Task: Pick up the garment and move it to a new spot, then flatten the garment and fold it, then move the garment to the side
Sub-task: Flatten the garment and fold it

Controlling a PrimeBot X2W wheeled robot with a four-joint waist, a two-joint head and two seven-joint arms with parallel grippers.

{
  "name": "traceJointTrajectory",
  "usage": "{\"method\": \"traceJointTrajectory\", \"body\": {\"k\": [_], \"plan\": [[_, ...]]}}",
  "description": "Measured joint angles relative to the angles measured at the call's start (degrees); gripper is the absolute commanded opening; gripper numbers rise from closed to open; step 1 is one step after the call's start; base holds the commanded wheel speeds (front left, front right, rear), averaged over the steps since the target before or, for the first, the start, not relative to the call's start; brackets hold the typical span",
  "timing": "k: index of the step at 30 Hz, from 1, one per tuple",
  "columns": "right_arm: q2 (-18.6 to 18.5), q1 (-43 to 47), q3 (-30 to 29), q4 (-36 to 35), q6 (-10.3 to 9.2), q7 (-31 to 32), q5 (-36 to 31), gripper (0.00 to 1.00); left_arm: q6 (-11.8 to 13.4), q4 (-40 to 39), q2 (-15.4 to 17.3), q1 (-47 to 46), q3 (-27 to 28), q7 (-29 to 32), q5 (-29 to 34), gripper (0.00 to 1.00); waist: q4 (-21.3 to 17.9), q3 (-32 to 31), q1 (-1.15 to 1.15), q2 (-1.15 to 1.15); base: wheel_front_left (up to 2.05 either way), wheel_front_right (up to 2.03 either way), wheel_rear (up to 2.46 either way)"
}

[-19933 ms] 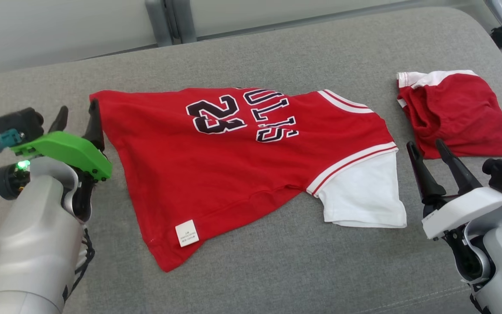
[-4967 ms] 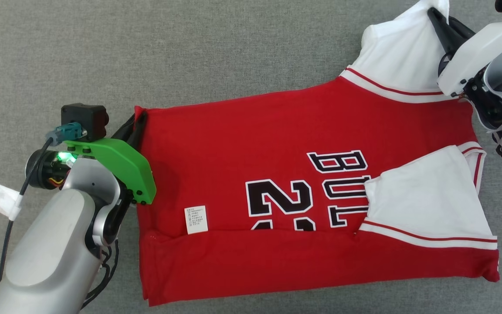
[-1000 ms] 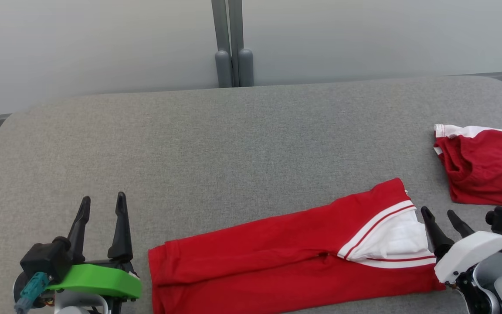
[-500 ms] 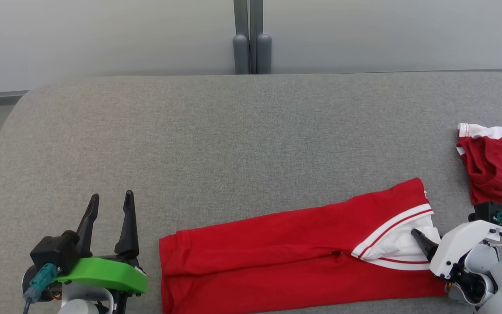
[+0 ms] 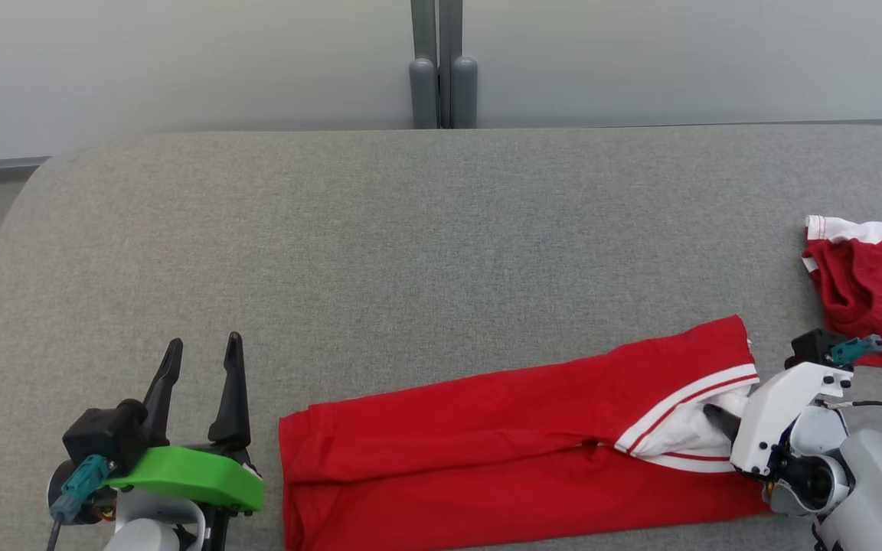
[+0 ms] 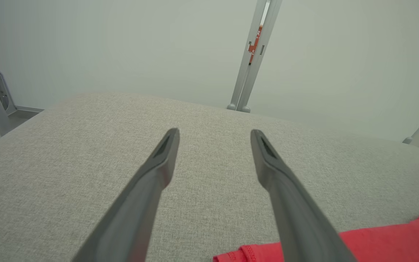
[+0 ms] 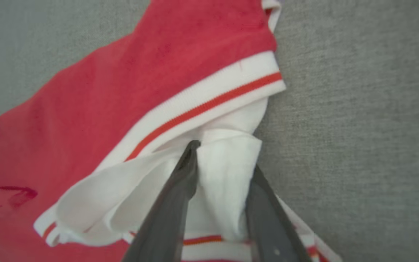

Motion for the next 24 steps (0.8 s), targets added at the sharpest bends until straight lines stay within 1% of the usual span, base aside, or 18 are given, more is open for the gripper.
{"method": "traceJointTrajectory", "body": {"k": [2,6,8,13,15,20,24], "plan": [[0.2,0.1,0.0,-0.2,0.35,-2.0,0.1,0.0,0.0,0.2,0.0,0.0,0.0,0.0,-0.1,1.0,-0.1,-0.1,0.0,0.0,0.0,0.0,0.0],[-0.1,0.2,-0.6,-0.4,0.36,-5.6,0.7,0.0,0.0,0.3,0.0,0.0,0.2,0.0,-0.3,1.0,-0.6,-0.3,0.0,0.0,0.0,0.0,0.0],[-1.1,0.2,-1.3,-0.5,0.37,-6.9,1.3,0.0,0.0,0.3,0.1,0.0,0.1,0.0,-0.3,1.0,-1.0,-0.4,0.0,0.0,0.0,0.0,0.0],[-5.1,0.2,-3.4,-0.9,0.41,-9.4,1.6,0.0,0.0,-0.2,0.3,0.4,0.2,0.0,-0.3,1.0,-2.3,-0.7,0.0,0.0,0.0,0.0,0.0],[-5.9,0.3,-3.6,-2.0,0.41,-9.9,1.6,0.0,0.0,-0.3,0.6,0.6,0.2,0.0,-0.3,1.0,-2.8,-0.9,0.0,0.0,0.0,0.0,0.0],[-5.4,1.8,-3.4,-9.0,0.38,-11.0,3.4,0.0,0.1,-0.6,1.6,1.5,0.4,0.0,-0.3,1.0,-3.6,-1.5,0.0,0.0,0.0,0.0,0.0],[-5.3,4.6,-2.6,-16.2,0.35,-11.7,3.5,0.0,0.1,-0.7,1.8,1.8,0.3,0.4,-0.5,1.0,-3.0,-1.9,0.0,0.0,0.0,0.0,0.0]]}}
